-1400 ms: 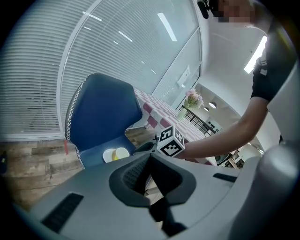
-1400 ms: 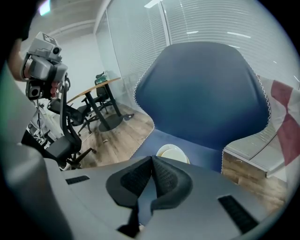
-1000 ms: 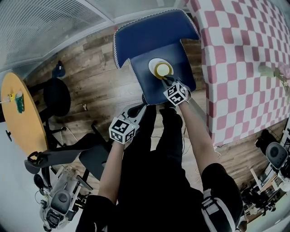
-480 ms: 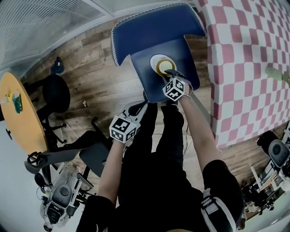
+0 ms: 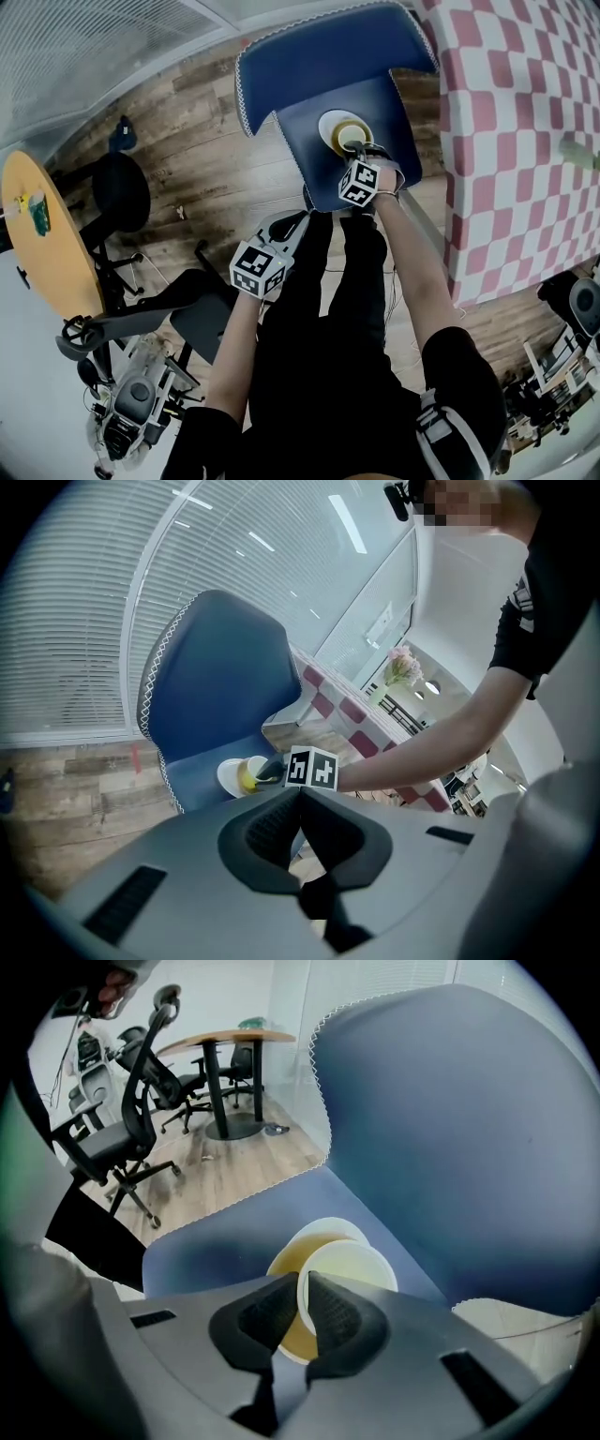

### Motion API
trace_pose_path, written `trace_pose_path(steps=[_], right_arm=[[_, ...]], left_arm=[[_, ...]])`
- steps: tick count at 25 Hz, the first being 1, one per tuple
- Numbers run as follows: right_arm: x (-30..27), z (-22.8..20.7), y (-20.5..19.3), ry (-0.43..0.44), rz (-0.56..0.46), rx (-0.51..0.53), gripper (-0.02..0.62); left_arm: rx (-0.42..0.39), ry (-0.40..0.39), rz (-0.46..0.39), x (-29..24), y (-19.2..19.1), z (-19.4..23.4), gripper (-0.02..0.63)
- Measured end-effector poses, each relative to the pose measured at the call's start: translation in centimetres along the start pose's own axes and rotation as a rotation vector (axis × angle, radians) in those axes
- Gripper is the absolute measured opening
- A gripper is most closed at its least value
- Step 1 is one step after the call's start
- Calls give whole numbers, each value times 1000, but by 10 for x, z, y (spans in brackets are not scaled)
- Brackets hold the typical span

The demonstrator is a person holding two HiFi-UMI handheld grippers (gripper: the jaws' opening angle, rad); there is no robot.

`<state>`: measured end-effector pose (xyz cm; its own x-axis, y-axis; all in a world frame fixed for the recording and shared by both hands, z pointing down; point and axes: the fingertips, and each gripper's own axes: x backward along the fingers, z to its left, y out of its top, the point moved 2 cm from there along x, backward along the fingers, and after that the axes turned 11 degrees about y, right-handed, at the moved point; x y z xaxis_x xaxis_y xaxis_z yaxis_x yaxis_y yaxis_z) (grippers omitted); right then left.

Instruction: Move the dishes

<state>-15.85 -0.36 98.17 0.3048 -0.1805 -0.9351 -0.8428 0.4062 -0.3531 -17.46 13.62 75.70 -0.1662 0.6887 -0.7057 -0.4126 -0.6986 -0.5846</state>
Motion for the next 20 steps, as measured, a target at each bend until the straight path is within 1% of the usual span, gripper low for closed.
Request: trace_pose_path(steps=[6, 12, 17, 20], right_arm=[[11, -7, 6, -49, 8, 6, 38], [36, -4, 16, -75, 9, 14, 38], [66, 1, 27, -103, 7, -14, 38], [86, 4, 34, -116, 8, -34, 40]], left_arm=[[-1, -13, -4, 5, 6, 2, 21], [-22, -36, -4, 17, 18, -5, 21], [-43, -57, -6, 34, 30, -11, 21], [-69, -75, 0, 46, 37, -18, 21]])
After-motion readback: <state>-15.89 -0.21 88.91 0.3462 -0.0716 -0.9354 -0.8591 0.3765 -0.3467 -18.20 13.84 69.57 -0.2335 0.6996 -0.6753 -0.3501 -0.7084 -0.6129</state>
